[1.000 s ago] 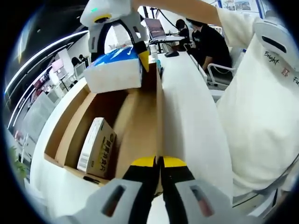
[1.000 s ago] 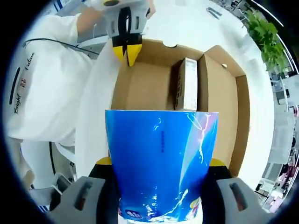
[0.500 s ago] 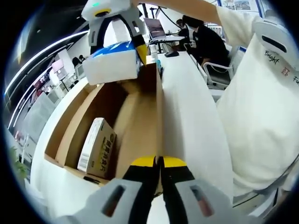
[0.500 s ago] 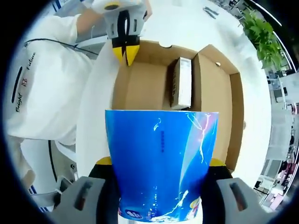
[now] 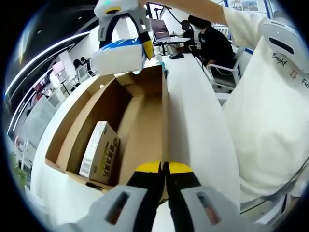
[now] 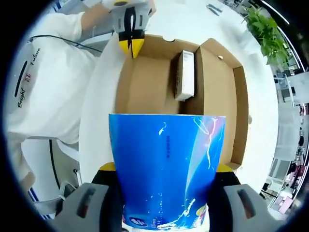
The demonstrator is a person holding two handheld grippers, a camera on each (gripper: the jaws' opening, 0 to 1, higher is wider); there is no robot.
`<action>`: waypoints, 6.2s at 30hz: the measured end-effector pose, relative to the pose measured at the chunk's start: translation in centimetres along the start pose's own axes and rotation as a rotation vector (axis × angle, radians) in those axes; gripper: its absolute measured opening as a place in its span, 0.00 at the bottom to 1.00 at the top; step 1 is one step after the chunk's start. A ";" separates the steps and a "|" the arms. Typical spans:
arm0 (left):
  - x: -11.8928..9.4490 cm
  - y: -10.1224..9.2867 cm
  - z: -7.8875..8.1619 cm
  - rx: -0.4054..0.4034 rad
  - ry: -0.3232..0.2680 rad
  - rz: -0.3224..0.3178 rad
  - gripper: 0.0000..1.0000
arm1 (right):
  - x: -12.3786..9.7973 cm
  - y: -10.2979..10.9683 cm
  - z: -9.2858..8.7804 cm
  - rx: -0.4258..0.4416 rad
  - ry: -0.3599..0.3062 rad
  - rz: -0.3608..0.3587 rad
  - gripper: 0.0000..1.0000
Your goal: Operate the shoe box by opening the lid, removing the specified soft item, and placing it in the target area until the item is outside and the box remains undamaged.
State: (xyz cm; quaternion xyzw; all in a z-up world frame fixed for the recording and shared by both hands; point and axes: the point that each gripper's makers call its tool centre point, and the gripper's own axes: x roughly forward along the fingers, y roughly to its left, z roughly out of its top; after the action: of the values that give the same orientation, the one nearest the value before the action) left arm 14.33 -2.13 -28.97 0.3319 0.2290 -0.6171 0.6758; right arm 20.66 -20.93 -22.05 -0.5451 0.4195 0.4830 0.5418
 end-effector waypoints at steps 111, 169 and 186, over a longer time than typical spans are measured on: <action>-0.1 0.0 0.1 -0.008 -0.014 -0.006 0.02 | 1.4 2.3 -15.2 0.150 0.079 0.003 0.69; -0.1 0.0 0.1 0.001 -0.023 0.009 0.03 | 3.0 2.6 -15.1 0.116 0.073 0.006 0.70; -0.1 0.0 0.1 -0.007 -0.022 0.006 0.03 | -0.8 1.6 -11.7 0.250 -0.081 -0.051 0.62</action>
State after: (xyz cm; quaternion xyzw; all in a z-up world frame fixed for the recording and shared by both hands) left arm 14.35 -2.15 -28.80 0.3235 0.2227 -0.6179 0.6811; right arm 19.75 -32.69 -22.14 -0.4639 0.4401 0.4349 0.6340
